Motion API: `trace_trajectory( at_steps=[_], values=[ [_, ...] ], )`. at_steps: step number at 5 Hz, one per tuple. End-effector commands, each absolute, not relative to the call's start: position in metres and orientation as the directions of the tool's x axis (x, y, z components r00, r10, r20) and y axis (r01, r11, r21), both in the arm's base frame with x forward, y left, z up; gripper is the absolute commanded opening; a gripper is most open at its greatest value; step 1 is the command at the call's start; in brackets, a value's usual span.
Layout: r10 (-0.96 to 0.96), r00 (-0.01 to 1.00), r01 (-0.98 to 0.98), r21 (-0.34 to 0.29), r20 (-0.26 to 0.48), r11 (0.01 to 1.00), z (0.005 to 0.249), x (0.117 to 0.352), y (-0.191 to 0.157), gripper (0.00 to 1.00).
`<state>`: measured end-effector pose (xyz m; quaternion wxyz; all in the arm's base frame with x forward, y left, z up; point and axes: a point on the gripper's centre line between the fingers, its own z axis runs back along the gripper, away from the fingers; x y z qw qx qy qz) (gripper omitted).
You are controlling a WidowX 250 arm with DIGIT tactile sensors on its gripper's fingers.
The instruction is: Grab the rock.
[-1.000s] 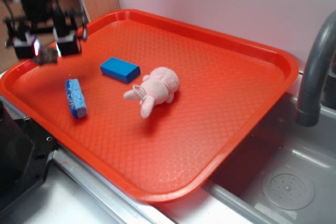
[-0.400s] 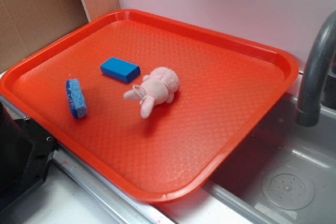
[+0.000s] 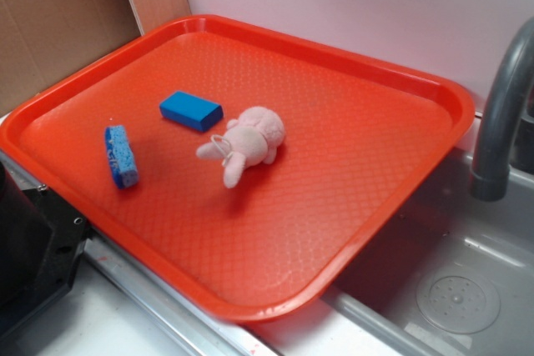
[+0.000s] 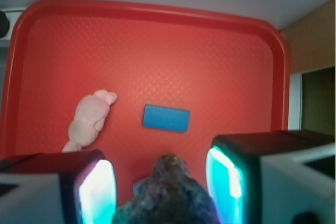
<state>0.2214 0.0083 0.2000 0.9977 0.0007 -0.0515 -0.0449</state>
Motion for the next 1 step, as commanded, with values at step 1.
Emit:
trace_trajectory(
  at_steps=[1],
  values=[
    [-0.049, 0.988, 0.051, -0.007, 0.147, 0.999, 0.2081, 0.2088, 0.027, 0.0]
  ],
)
